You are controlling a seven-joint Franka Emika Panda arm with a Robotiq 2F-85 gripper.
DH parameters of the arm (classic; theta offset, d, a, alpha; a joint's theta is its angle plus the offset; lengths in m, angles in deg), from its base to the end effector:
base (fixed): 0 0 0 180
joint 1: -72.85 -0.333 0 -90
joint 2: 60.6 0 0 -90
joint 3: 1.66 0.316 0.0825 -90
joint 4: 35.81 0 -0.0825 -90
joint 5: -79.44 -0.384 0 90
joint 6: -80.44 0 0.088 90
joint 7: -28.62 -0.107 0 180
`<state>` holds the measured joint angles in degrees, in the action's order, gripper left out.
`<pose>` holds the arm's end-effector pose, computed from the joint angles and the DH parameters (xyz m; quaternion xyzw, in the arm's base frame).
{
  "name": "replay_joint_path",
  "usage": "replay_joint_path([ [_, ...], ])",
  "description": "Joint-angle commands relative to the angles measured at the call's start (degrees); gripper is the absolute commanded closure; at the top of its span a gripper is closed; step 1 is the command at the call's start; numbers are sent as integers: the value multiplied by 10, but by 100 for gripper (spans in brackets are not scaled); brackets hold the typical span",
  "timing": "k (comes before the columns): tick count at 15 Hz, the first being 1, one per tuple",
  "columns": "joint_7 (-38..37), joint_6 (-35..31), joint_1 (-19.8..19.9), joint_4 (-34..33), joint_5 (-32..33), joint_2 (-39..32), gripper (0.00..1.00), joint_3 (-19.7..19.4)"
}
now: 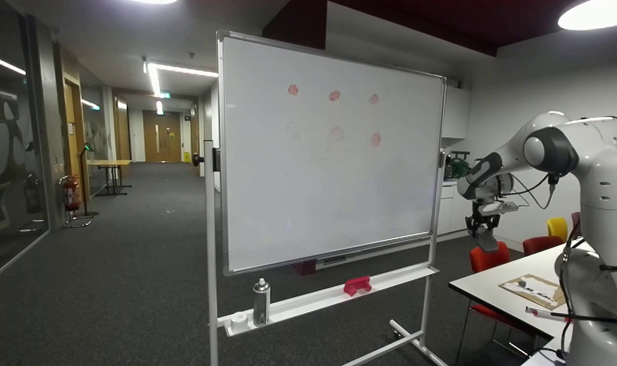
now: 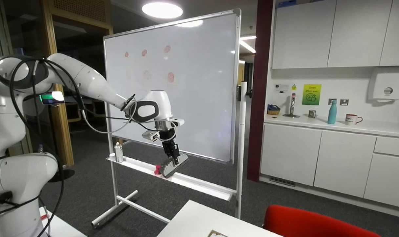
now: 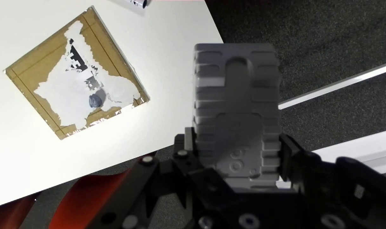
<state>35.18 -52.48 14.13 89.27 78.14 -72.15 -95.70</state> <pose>0.4532 -0.3029 0.4081 0.9618 -0.2468 0.0382 0.1124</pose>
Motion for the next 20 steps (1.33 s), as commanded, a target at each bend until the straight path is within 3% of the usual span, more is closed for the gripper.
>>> replay_joint_path([
  [1,36,1,64,-8,36,8,65,56],
  [5,94,5,167,-19,29,-13,65,142],
  [6,73,6,230,-23,77,30,65,207],
  [7,135,1,240,-26,2,-28,65,204],
  [11,231,18,379,-71,-101,-103,65,317],
  [13,241,40,429,-112,-131,-150,65,355],
  [14,159,-6,469,-54,-15,-36,40,418],
  [16,163,-1,497,-79,-26,-74,40,441],
  [19,160,3,498,-92,-26,-94,40,445],
  [20,161,4,498,-93,-26,-94,65,445],
])
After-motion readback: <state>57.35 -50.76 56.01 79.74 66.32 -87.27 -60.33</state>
